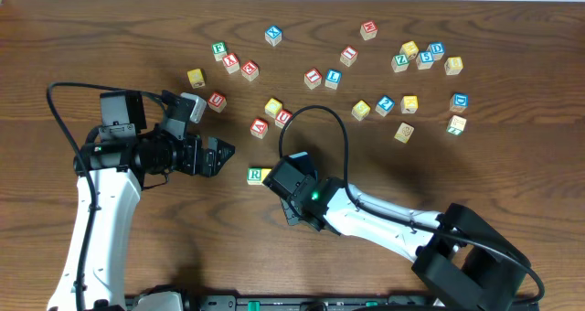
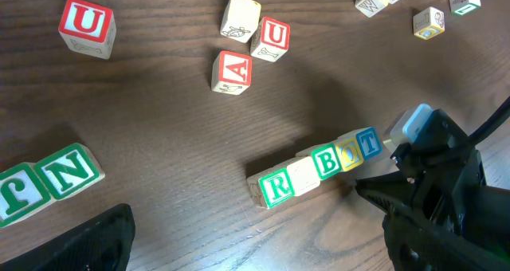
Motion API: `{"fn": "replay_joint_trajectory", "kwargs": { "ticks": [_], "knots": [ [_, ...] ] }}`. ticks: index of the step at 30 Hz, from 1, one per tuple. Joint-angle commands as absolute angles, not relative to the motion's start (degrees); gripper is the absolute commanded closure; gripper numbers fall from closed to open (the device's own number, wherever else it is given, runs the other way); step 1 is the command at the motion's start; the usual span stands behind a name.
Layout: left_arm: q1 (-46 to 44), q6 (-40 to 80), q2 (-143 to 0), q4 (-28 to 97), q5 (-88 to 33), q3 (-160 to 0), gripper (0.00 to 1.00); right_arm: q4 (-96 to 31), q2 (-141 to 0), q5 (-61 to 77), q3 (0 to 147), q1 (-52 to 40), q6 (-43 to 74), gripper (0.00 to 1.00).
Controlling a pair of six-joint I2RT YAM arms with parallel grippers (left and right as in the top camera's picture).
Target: Spell out ROBOT
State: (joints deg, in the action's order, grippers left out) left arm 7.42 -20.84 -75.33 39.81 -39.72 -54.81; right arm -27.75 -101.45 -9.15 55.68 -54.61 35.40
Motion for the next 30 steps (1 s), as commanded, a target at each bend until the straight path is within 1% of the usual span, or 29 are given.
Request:
{"fn": "replay_joint_trajectory", "kwargs": {
  "ticks": [1,30],
  "knots": [
    [7.70,-21.37,-75.02,39.81,-39.83,-55.37,0.02,-27.62,-101.45,-11.68,55.66,-55.07,36.18,0.99],
    [7.70,-21.37,-75.02,39.81,-39.81,-55.37,0.02,-25.63,-101.45,-13.65,55.66,-55.07,35.92,0.99]
  ]
}}
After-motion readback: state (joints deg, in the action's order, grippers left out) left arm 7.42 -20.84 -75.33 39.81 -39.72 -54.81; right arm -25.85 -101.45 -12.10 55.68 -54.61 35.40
